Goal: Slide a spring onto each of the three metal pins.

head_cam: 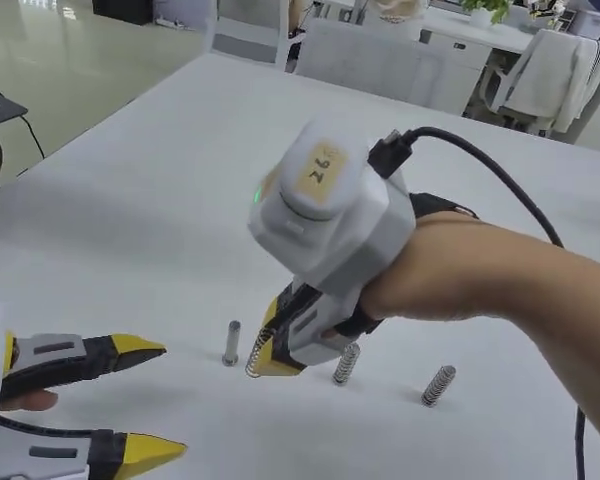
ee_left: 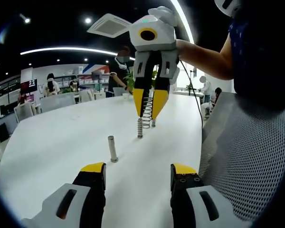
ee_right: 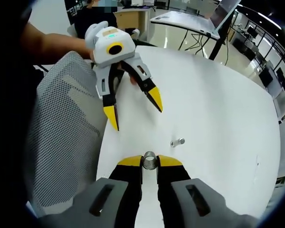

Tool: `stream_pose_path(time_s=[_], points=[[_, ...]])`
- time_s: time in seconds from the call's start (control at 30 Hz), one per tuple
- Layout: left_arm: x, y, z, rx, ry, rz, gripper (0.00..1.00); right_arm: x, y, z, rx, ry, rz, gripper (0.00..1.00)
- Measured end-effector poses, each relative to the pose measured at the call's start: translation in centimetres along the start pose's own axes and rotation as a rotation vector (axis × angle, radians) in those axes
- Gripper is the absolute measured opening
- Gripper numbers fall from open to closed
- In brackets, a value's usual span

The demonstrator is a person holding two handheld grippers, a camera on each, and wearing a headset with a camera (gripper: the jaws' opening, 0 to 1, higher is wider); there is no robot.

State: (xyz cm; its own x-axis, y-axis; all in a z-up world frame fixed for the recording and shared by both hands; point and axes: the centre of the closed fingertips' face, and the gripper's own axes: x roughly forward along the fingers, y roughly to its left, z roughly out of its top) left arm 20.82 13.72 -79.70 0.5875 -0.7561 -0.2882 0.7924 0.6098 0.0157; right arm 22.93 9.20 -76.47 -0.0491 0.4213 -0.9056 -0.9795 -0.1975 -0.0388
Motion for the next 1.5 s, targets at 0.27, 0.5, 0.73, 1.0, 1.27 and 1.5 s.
stream_pose_path(time_s=[0.27,0.5,0.73,1.0,1.27,1.5], points=[[-0.7,0.9,-0.4,-0.003,0.003,0.035,0.51,-0.6,-1.5,0.4,0.003,-0.003,-0.031,0.09],[-1.0,1.1,-0.7,0.002,0.012,0.049,0.52,-0.7,-3.2,1.2,0.007,-0.009,-0.057,0.09],[-1.2,1.1,-1.0,-0.003,0.014,0.051,0.52,0.4,-4.7,1.4,-0.002,0.004,-0.063,0.09],[-1.3,1.2,-1.2,-0.003,0.020,0.048,0.52,1.4,-5.4,1.7,-0.010,0.012,-0.073,0.09],[-1.2,1.4,-1.2,-0.002,0.020,0.045,0.51,2.6,-5.4,1.5,-0.008,0.028,-0.053,0.09],[-1.3,1.3,-1.3,-0.005,0.021,0.043,0.51,3.1,-5.4,1.5,-0.003,0.033,-0.045,0.09]])
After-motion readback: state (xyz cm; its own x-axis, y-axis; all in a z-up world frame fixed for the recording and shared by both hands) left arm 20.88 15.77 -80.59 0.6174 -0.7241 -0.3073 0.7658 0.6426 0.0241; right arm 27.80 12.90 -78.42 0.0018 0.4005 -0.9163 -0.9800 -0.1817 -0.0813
